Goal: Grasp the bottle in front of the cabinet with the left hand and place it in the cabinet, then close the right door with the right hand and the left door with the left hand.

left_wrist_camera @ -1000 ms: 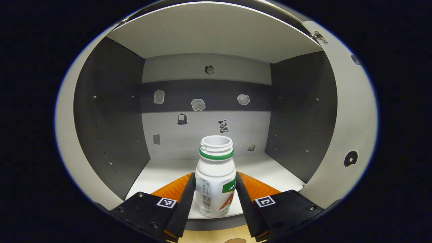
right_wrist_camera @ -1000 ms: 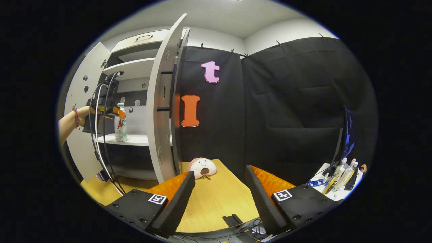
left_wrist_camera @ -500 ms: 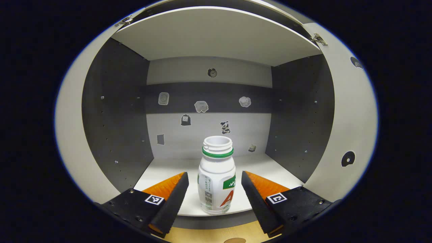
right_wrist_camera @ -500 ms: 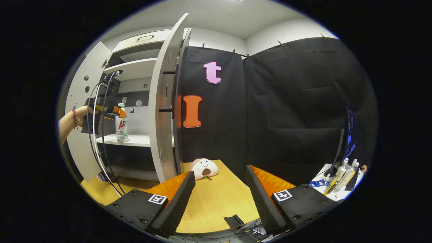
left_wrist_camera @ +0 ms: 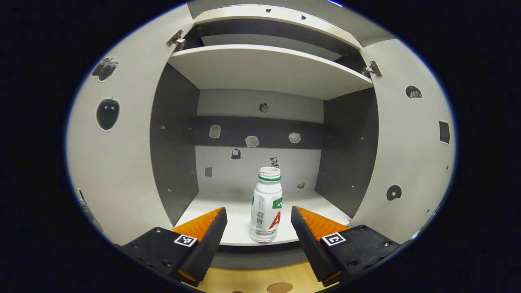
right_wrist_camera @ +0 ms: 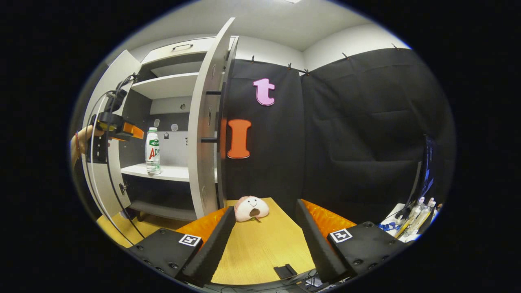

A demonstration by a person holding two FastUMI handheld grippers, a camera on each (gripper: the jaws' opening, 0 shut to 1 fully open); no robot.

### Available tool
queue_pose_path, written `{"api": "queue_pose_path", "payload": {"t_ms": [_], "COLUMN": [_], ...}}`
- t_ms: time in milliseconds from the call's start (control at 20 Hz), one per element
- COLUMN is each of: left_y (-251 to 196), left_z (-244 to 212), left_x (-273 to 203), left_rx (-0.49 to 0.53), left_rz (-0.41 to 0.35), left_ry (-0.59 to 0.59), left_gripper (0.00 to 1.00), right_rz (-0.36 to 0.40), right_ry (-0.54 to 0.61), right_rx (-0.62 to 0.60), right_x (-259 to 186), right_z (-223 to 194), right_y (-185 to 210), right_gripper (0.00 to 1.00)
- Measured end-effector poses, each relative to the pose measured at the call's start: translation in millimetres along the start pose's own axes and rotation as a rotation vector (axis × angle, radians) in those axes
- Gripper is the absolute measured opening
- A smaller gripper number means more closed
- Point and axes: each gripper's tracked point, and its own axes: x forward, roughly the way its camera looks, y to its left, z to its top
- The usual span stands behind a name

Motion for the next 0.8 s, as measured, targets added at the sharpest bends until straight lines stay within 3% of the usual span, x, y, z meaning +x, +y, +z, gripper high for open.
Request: {"api": "queue_pose_path", "payload": {"t_ms": [800], "left_y": [88.6], "left_z": [2.5], "left_x": [-201.3], "left_rx": [0.007], "left_rz": [0.255], "left_ry": [-0.143], "left_gripper": [0.96], "right_rz": [0.117], "right_ry": [0.026], "right_rx": [0.0], "right_x": [66.8], "right_z": [3.6], "right_y": [24.2], "right_gripper": [0.99]}}
